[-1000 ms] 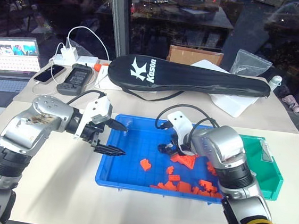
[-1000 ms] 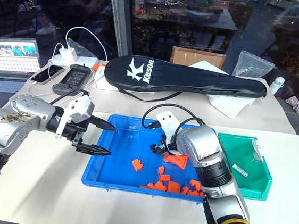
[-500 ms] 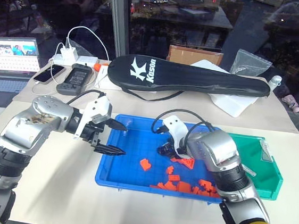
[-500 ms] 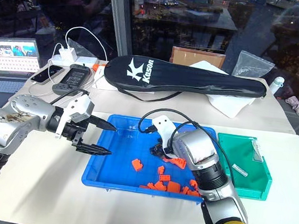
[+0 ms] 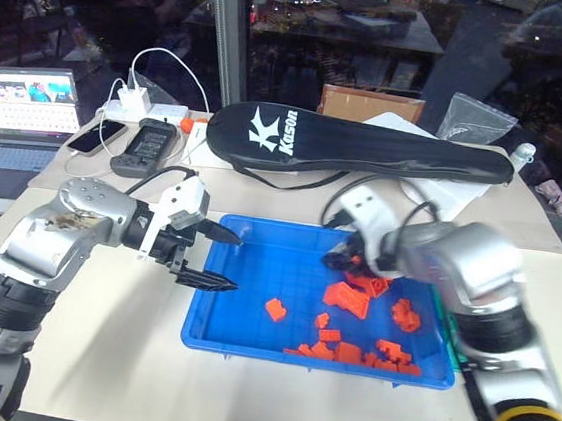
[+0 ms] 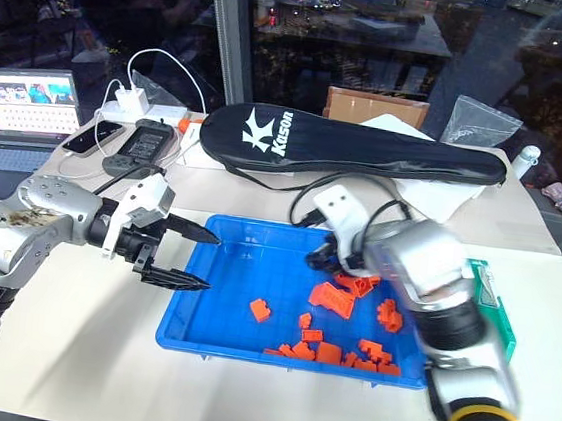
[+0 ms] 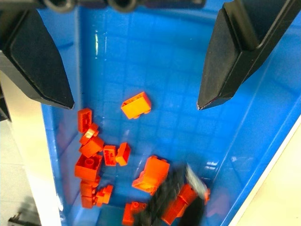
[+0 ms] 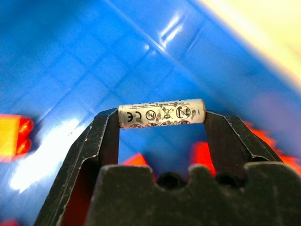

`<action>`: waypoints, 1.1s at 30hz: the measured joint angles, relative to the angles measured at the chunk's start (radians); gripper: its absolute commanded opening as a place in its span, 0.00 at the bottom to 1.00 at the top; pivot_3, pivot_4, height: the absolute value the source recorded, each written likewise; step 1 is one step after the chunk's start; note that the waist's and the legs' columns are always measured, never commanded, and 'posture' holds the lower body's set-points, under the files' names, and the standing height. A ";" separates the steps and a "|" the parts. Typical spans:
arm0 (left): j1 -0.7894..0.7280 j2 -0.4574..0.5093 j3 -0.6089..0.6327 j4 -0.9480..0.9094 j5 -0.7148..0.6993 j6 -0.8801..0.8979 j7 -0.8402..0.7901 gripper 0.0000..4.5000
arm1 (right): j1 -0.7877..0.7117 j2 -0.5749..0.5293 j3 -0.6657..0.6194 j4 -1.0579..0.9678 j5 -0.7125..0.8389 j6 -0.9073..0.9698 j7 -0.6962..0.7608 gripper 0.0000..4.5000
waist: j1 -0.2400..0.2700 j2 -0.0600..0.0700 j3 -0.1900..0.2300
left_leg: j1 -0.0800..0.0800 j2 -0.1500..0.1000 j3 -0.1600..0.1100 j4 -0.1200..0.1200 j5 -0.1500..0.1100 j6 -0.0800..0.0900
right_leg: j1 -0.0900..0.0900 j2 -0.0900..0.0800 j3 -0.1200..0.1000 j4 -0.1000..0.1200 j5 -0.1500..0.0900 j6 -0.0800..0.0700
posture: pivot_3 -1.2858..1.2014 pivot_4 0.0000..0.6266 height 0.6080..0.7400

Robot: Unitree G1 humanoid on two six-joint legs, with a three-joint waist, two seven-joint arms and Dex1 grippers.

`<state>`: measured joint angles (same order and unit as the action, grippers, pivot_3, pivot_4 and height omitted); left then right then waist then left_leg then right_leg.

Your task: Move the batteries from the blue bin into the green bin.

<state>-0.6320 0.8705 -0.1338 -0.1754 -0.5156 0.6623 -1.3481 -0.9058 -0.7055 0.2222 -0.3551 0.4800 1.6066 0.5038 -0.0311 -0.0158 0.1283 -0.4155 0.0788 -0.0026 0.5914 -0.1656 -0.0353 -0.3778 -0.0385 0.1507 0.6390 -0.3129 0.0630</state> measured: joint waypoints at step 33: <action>-0.227 -0.204 0.035 0.246 0.007 -0.051 0.017 1.00 | 0.557 -0.457 -0.434 0.279 -0.037 -0.459 0.262 1.00 | -0.010 0.005 -0.001 | 0.003 -0.002 0.000 0.002 0.001 0.001 | 0.010 -0.001 0.001 -0.008 0.002 0.003 | 0.52 0.24 0.81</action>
<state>-0.8591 0.6661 -0.0992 0.0703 -0.5087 0.6115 -1.3309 -0.3489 -1.1623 -0.2114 -0.0758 0.4428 1.1472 0.7659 -0.0410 -0.0104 0.1272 -0.4125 0.0770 -0.0029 0.5929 -0.1649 -0.0341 -0.3679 -0.0397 0.1517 0.6305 -0.3109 0.0665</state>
